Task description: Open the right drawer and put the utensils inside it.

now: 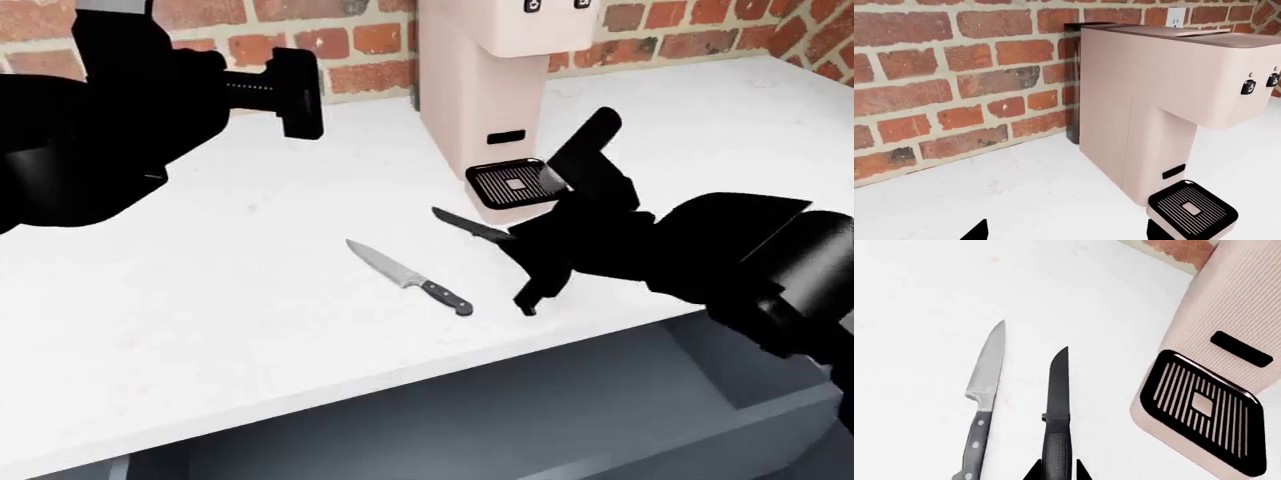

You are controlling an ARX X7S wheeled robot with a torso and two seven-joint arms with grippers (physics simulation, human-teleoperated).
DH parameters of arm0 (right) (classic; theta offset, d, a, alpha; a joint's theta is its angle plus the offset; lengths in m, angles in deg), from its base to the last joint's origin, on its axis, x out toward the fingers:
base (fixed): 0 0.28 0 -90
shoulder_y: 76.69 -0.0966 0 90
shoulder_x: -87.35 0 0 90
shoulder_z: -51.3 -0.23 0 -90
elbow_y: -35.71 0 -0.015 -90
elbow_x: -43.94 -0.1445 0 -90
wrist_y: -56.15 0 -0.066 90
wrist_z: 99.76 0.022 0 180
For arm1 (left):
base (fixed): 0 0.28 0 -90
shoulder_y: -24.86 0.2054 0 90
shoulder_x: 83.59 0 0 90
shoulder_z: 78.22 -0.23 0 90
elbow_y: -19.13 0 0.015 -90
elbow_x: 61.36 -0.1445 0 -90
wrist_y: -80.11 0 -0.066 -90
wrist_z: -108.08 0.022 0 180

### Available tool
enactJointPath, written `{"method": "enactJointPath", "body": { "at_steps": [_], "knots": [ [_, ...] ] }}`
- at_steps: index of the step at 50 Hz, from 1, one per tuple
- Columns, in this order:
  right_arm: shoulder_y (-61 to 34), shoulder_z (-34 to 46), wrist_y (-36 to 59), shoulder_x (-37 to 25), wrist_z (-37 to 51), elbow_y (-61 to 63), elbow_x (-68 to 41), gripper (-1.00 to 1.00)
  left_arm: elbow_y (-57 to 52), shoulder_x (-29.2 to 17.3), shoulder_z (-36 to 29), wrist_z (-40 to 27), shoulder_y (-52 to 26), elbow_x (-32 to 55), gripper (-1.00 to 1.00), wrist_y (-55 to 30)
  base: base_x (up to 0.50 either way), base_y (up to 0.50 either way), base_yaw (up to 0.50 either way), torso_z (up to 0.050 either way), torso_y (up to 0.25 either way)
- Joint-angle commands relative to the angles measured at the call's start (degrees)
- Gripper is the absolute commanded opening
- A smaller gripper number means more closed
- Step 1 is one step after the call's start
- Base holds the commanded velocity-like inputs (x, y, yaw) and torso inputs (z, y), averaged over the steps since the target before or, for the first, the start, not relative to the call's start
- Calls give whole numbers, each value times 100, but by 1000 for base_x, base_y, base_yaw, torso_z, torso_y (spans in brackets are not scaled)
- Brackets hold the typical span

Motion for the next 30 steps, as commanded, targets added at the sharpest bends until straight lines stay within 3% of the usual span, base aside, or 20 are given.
{"method": "enactJointPath", "body": {
  "at_steps": [1,12,30],
  "knots": [
    [13,-401,372,-1047,716,2419,-685,-100,-44,-44,26,-53,-6,64,100,-11,0,0,0,0,0],
    [89,-597,432,-1863,831,4447,-1433,-100,-62,-52,38,-87,-43,106,100,-22,0,0,0,0,0],
    [-568,-162,1363,-853,784,5124,-1813,-100,-49,-62,11,-78,-52,105,100,-27,0,0,0,0,0]
  ]
}}
